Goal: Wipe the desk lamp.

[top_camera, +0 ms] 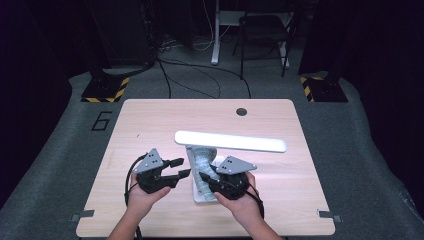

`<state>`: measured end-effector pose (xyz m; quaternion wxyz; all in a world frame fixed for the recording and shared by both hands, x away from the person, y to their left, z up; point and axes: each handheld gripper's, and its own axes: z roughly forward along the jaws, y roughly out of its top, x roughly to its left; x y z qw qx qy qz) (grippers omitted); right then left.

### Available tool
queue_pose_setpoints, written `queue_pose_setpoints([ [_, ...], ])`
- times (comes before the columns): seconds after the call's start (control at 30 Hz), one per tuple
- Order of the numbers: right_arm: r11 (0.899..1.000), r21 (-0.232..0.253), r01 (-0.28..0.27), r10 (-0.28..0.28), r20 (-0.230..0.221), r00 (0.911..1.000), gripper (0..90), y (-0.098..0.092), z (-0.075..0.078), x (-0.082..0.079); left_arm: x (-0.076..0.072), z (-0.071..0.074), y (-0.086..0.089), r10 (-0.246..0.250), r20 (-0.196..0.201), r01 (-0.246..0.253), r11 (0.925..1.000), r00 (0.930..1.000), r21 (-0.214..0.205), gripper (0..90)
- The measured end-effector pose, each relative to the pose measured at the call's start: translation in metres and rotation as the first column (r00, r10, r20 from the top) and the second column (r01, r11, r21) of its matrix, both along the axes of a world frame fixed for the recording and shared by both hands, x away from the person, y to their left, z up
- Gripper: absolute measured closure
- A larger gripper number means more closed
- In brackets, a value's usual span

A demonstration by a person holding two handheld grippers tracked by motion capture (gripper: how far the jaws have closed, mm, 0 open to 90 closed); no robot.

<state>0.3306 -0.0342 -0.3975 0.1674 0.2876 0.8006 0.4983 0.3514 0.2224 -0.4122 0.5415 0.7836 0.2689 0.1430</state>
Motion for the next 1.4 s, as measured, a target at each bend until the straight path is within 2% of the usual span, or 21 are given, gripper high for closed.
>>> queue_pose_setpoints([
  [0.1, 1.000, -0.016, -0.001, 0.001, -0.029, 0.9996, 65.2, 0.001, -0.009, 0.001, 0.000, 0.000, 0.000, -0.002, -0.008, 0.002, 0.9999, 1.0000, -0.011, 52.0],
  [0.13, 1.000, -0.031, 0.004, -0.005, -0.034, 0.9994, 65.2, 0.002, -0.015, 0.002, 0.000, 0.000, 0.000, -0.002, -0.008, 0.001, 0.9999, 1.0000, -0.011, 52.0],
  [0.17, 0.999, -0.033, -0.001, -0.001, -0.060, 0.9982, 65.3, 0.003, -0.020, 0.001, 0.000, 0.000, 0.000, -0.003, -0.008, 0.003, 0.9999, 1.0000, -0.010, 52.0],
  [0.2, 0.999, -0.055, 0.002, -0.006, -0.073, 0.9973, 65.3, 0.003, -0.030, 0.003, 0.000, 0.000, -0.001, 0.002, -0.007, -0.002, 1.0000, 1.0000, -0.007, 52.0],
  [0.3, 0.997, -0.071, 0.002, -0.007, -0.080, 0.9968, 65.4, 0.003, -0.037, 0.004, 0.000, 0.000, 0.000, 0.003, -0.006, -0.003, 1.0000, 1.0000, -0.004, 52.0],
  [0.33, 0.996, -0.091, 0.022, -0.029, -0.084, 0.9961, 65.4, 0.005, -0.048, 0.004, -0.001, 0.000, -0.001, 0.004, -0.010, -0.004, 0.9999, 0.9999, -0.009, 52.0],
  [0.43, 0.991, -0.133, 0.010, -0.023, -0.099, 0.9948, 65.4, 0.006, -0.060, 0.005, 0.000, 0.000, 0.000, 0.000, -0.001, 0.000, 1.0000, 1.0000, 0.002, 52.0],
  [0.53, 0.991, -0.134, 0.015, -0.031, -0.119, 0.9924, 65.4, 0.006, -0.064, 0.004, 0.000, 0.000, -0.001, -0.002, -0.007, 0.001, 1.0000, 1.0000, -0.010, 52.0],
  [0.63, 0.992, -0.129, 0.010, -0.023, -0.105, 0.9942, 65.5, 0.006, -0.056, 0.003, 0.000, 0.000, -0.001, -0.001, -0.008, 0.001, 0.9999, 1.0000, -0.010, 52.0],
  [0.73, 0.994, -0.110, 0.002, -0.011, -0.082, 0.9966, 65.5, 0.004, -0.039, -0.002, 0.000, 0.000, 0.000, 0.000, -0.001, 0.000, 1.0000, 1.0000, 0.000, 52.0],
  [0.8, 0.997, -0.081, 0.001, -0.004, -0.035, 0.9994, 65.5, 0.004, -0.023, -0.004, 0.000, 0.000, 0.000, 0.001, -0.001, -0.001, 1.0000, 1.0000, 0.000, 52.0],
  [0.83, 0.997, -0.081, 0.001, -0.004, -0.035, 0.9994, 65.5, 0.004, -0.023, -0.004, 0.000, 0.000, 0.000, 0.001, -0.001, -0.001, 1.0000, 1.0000, 0.000, 52.1],
  [0.87, 0.998, -0.067, -0.005, 0.006, 0.006, 1.0000, 65.6, 0.002, -0.007, -0.008, 0.000, 0.000, 0.000, 0.000, 0.000, 0.000, 1.0000, 1.0000, 0.003, 52.1],
  [0.9, 0.999, -0.044, 0.001, 0.000, 0.019, 0.9998, 65.5, 0.003, -0.002, -0.010, 0.000, 0.000, 0.000, -0.002, 0.000, 0.002, 1.0000, 1.0000, 0.004, 52.1],
  [0.97, 1.000, -0.031, -0.005, 0.007, 0.066, 0.9978, 65.5, 0.002, 0.012, -0.013, 0.000, 0.001, 0.000, -0.009, -0.004, 0.009, 0.9999, 1.0000, 0.012, 52.2],
  [1.07, 1.000, -0.013, -0.008, 0.009, 0.112, 0.9936, 65.5, 0.003, 0.029, -0.015, -0.001, 0.001, 0.000, -0.008, -0.003, 0.008, 0.9999, 1.0000, 0.013, 52.1],
  [1.3, 0.999, 0.053, -0.011, 0.003, 0.162, 0.9867, 65.4, 0.001, 0.047, -0.018, 0.000, 0.001, -0.001, -0.007, 0.003, 0.007, 0.9999, 1.0000, 0.010, 52.1],
  [1.4, 0.998, 0.060, -0.012, 0.002, 0.171, 0.9853, 65.4, 0.000, 0.049, -0.019, -0.001, 0.002, 0.000, -0.034, 0.016, 0.034, 0.9994, 0.9993, 0.011, 52.3],
])
